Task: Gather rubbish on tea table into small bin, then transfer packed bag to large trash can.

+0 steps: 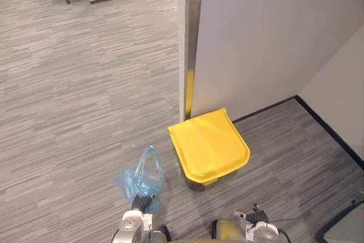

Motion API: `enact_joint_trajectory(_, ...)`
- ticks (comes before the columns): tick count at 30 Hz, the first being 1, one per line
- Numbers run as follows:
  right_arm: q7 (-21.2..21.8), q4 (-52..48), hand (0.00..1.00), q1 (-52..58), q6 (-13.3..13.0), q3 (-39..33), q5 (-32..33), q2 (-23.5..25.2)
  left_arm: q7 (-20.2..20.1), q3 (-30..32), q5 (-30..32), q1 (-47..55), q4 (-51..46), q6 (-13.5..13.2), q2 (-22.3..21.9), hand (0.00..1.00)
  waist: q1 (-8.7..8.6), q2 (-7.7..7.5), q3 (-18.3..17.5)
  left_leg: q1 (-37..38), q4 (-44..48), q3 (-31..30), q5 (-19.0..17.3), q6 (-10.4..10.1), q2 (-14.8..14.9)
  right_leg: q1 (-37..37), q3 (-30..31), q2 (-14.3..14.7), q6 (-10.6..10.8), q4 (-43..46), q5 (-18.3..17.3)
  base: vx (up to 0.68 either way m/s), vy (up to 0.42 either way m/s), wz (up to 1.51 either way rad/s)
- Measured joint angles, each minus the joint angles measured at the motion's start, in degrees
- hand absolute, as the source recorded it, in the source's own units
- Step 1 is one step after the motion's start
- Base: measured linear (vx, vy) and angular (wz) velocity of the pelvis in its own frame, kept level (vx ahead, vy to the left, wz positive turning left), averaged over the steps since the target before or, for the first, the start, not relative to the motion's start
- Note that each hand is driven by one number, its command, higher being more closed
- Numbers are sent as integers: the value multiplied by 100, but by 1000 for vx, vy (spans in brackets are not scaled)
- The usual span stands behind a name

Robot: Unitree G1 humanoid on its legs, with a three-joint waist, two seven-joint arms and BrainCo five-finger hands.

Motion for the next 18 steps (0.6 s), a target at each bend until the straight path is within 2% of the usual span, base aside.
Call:
enact_joint_trajectory(1, 2, -22, 0, -20, 2, -4, -2, 2, 6, 1, 3, -16, 45, 0, 20, 100, -1, -15, 11, 5, 24, -29, -20, -6, 3, -60, -56, 5, -18, -176, 88, 79, -1, 40)
enact_joint_trajectory(2, 4, -47, 0, -29, 6, -7, -3, 4, 21, 13, 6, -39, 116, 3, 46, 100, -1, -49, 70, 10, 135, -104, -96, -29, 23, -199, -188, 7, -57, -860, 478, 117, -24, 36)
enact_joint_trajectory(3, 2, -53, 0, -37, 11, -18, -1, 5, 28, 35, 6, -41, 119, 2, 43, 100, 3, -69, 129, 18, 214, -146, -161, -47, 29, -231, -267, 3, -35, -1196, 705, 292, -86, 49)
enact_joint_trajectory(4, -11, -58, 0, 33, 33, -37, -21, 10, 39, 150, 7, 9, 141, 1, -19, 100, 39, -105, 137, 20, 437, -200, -332, -168, 72, 242, -387, -41, 3, -1675, 1049, 306, -103, 22)
enact_joint_trajectory(5, -16, -47, 0, 34, 49, -36, -22, 41, 41, 186, 7, 2, 149, -3, 4, 100, 132, -192, 144, -1, 560, -188, -374, -299, 72, 436, -365, -63, -122, -1876, 1350, 312, -132, 10)
enact_joint_trajectory(6, -23, -114, 0, -130, 67, -50, -23, 90, 52, 219, 8, -62, 184, -2, -56, 100, 153, -66, 397, -2, 810, -179, -445, -404, 204, 440, -431, -7, -256, -1586, 1423, 153, -86, 1)
enact_joint_trajectory(8, -40, -322, 0, -147, 70, -86, -25, 132, 46, 211, 25, -150, 181, -4, -205, 100, 111, -22, 483, 91, 833, -219, -443, -406, 196, 266, -434, -37, -375, -906, 938, 190, -88, 18)
enact_joint_trajectory(9, -39, -357, 0, -136, 70, -87, -25, 149, 44, 209, 48, -160, 181, -5, -231, 100, 122, -16, 486, 130, 838, -237, -443, -406, 197, 267, -434, -40, -388, -796, 839, 222, -88, 18)
enact_joint_trajectory(10, -32, -433, 0, -97, 62, -83, -28, 217, 13, 206, 123, -164, 179, -7, -250, 100, 145, -26, 478, 207, 897, -302, -445, -409, 222, 268, -434, -63, -381, -498, 596, 167, -101, 25)
enact_joint_trajectory(11, -27, -536, 0, -37, 56, -75, -30, 278, -14, 207, 134, -183, 173, -12, -257, 100, 143, -41, 466, 230, 1010, -391, -509, -490, 272, 269, -434, -92, -374, -176, 314, 192, -130, 30)
enact_joint_trajectory(13, -9, -601, 0, 6, 29, -74, -31, 311, -25, 209, 207, -219, 138, -13, -270, 100, 144, -37, 458, 323, 1019, -534, -630, -574, 309, 268, -473, -115, -386, 168, 17, 144, -126, 33)
enact_joint_trajectory(18, 49, -594, 0, 62, 39, -28, -34, 299, -37, 228, 289, -240, 73, -13, -399, 100, 138, 81, 267, 304, 684, -692, -601, -661, 483, 263, -673, 17, -416, 62, -30, 79, -67, 19)
